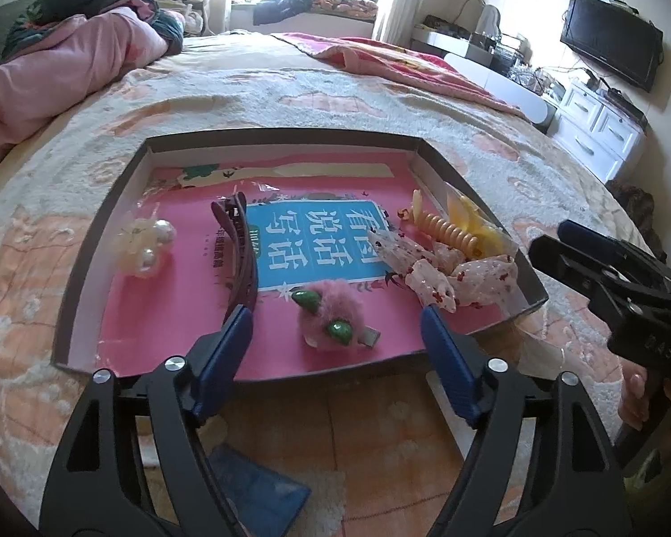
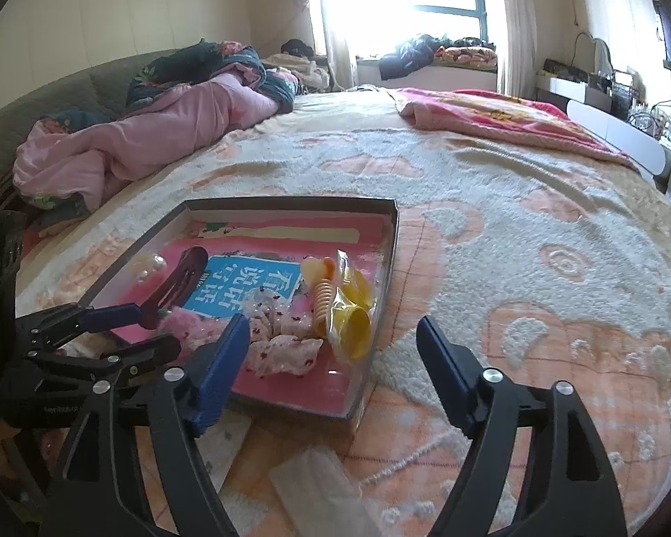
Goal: Organize jewelry
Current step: 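Withdraw both tools from the tray toward the white claw clip and earring bag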
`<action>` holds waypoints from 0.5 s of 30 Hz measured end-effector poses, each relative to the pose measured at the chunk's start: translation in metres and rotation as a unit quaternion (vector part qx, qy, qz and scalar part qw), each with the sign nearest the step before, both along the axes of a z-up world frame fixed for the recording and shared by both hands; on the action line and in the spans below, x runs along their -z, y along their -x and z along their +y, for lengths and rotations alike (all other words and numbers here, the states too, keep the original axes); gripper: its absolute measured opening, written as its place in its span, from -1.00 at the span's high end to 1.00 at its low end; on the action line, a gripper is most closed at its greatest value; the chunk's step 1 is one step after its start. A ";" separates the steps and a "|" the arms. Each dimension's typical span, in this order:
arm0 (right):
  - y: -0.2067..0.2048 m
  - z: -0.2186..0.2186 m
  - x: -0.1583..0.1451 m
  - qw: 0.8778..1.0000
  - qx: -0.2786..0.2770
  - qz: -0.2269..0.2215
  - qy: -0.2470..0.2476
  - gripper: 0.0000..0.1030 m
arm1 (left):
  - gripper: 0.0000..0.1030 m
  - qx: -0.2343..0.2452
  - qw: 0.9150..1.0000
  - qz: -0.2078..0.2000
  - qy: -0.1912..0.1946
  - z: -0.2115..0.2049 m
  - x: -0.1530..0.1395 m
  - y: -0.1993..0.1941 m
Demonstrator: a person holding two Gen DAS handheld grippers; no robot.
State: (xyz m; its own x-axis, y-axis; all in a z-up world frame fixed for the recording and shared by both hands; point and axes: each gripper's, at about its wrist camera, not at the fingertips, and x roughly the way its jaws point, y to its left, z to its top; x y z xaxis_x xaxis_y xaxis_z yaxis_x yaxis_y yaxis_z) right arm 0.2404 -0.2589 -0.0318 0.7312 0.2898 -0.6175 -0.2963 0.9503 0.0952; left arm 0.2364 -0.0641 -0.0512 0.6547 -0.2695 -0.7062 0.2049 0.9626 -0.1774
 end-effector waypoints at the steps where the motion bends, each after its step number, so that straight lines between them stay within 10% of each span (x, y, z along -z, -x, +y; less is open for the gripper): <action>1: 0.004 -0.001 -0.002 1.000 0.003 -0.003 -0.001 -0.51 | -0.42 -0.002 1.000 -0.001 0.000 0.001 -0.001 0.002; 15: 0.042 -0.001 -0.018 1.000 0.011 -0.023 -0.016 -0.60 | -0.76 -0.017 1.000 -0.025 -0.001 0.017 -0.019 0.030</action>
State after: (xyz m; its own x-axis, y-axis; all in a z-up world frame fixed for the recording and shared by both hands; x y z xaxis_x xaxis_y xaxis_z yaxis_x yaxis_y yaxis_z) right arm 0.1988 -0.2598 -0.0141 0.7645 0.2928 -0.5742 -0.2799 0.9533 0.1135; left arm 0.2067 -0.0472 -0.0324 0.6975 -0.2450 -0.6734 0.1799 0.9695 -0.1664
